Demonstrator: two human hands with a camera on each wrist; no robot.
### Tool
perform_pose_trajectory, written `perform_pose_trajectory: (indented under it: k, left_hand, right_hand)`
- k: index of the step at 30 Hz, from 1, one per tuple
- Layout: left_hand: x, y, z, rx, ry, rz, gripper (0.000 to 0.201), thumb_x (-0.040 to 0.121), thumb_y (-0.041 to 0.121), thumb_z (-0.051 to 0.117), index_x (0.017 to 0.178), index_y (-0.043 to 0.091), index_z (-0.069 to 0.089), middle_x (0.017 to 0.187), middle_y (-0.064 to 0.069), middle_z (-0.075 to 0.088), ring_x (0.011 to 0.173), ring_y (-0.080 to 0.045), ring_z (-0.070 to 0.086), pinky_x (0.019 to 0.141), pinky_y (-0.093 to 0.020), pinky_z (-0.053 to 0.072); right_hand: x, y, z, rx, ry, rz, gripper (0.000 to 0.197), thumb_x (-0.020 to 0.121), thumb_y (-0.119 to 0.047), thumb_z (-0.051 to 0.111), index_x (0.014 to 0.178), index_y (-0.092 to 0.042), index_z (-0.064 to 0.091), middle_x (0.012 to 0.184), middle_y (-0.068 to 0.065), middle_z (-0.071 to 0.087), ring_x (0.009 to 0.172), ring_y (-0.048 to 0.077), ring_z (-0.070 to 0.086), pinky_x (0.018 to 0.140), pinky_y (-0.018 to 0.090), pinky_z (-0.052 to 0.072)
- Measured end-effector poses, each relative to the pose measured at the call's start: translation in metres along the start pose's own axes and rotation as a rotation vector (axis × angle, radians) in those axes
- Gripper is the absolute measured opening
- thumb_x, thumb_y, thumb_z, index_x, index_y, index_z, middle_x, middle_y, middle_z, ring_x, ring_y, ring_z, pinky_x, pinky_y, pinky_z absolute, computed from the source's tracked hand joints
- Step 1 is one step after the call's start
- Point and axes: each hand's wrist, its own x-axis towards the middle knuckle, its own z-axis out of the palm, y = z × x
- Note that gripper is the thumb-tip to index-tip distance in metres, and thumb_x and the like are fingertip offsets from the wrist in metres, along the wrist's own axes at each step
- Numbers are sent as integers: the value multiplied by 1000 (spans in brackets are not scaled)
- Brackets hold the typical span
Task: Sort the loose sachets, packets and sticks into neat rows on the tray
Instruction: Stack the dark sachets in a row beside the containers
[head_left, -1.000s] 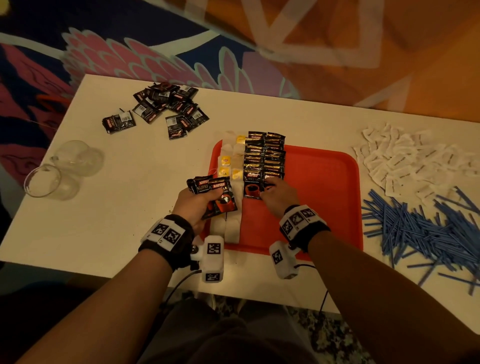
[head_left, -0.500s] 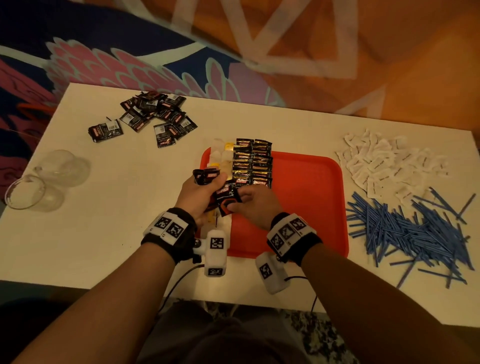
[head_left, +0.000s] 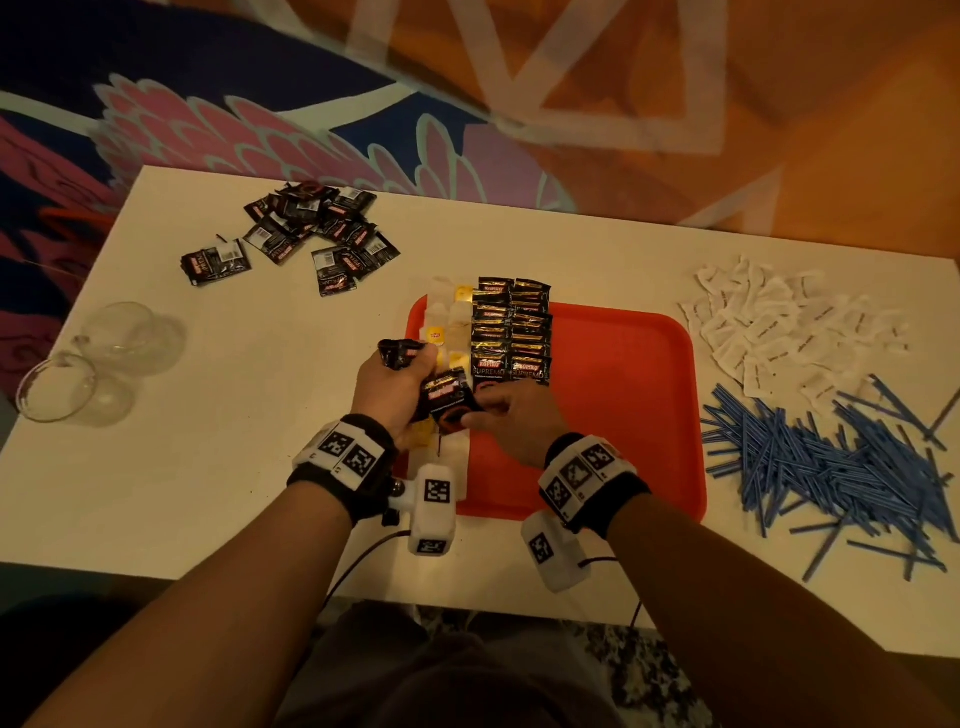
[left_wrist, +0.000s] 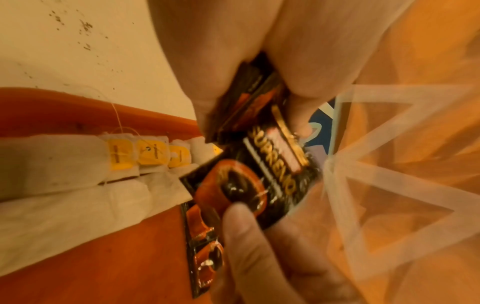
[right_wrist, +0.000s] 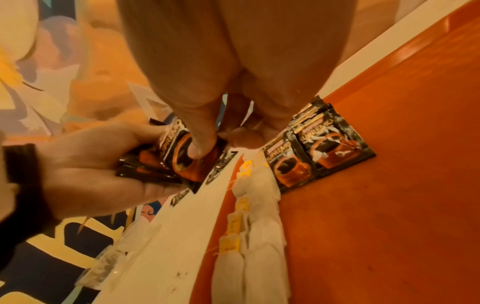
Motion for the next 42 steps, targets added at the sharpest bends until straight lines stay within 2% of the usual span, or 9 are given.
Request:
perform_pose_trajectory:
  k: [3,10,13,16,22,28,34,38,42]
  left_hand:
    - [4,0,-12,-46,21,-36,11,97,18,62,97,8,65,76,-8,69,62,-20,62,64,-36,54]
    - [3,-3,-34,-165,11,-125,6,99,7,56,96,12,59,71,-9,64,59,-19,60,61,-34,51]
    - [3,-5,-41,-162,15,-141,4,98,7,57,101,8,60,73,-9,65,61,-20,61,60,-34,52]
    - [5,-6,-46,-171,26,-159,6,97,6,58,102,7,61,74,-10,65,60,-20,61,60,-35,53]
    - [5,-6,-48,-197,18,-169,14,97,7,59,111,7,59,75,-10,66,61,-20,63,60,-35,54]
    - [4,-5,-44,-249,-54,-217,16,98,10,54,113,6,57,82,-13,68,67,-23,67,58,-32,57]
    - [4,-4,-37,-174,-104,-223,27,99,9,49,119,-6,61,98,-17,73,73,-26,71,61,-33,59]
    - [5,-4,-29,-56,-79,-139,18,94,9,63,111,6,69,106,-16,74,96,-31,72,83,-44,59]
    - [5,-3,-14,9,-44,-79,20,84,9,76,103,13,72,100,-11,76,95,-30,73,89,-52,57]
  right_hand:
    - [7,14,-3,-83,54,90,17,93,-20,65,108,-18,72,90,-11,64,73,-3,53,61,12,37]
    - [30,38,-3,-79,168,392,23,89,-27,70,109,-18,66,83,-13,58,98,11,60,78,22,44]
    - [35,39,0,-110,172,421,21,88,-30,71,105,-19,66,79,-15,52,91,9,55,66,18,40]
    - [38,39,3,-124,185,451,21,87,-31,73,103,-20,66,94,-9,55,83,6,49,52,14,31]
    - [42,44,8,-139,197,490,17,84,-32,75,93,-23,63,113,-1,62,85,9,53,49,15,29]
    - [41,45,6,-106,219,482,20,83,-32,76,96,-22,65,103,-5,60,83,7,51,50,14,28]
    - [34,44,0,16,250,461,19,82,-29,79,93,-22,65,86,-9,65,79,3,59,54,12,38]
    - [26,31,-6,20,254,336,16,86,-38,72,90,-25,65,93,-10,67,85,3,60,69,18,47]
    - [21,3,-2,183,125,165,31,78,-51,74,92,-23,68,97,-7,69,92,10,65,80,32,56]
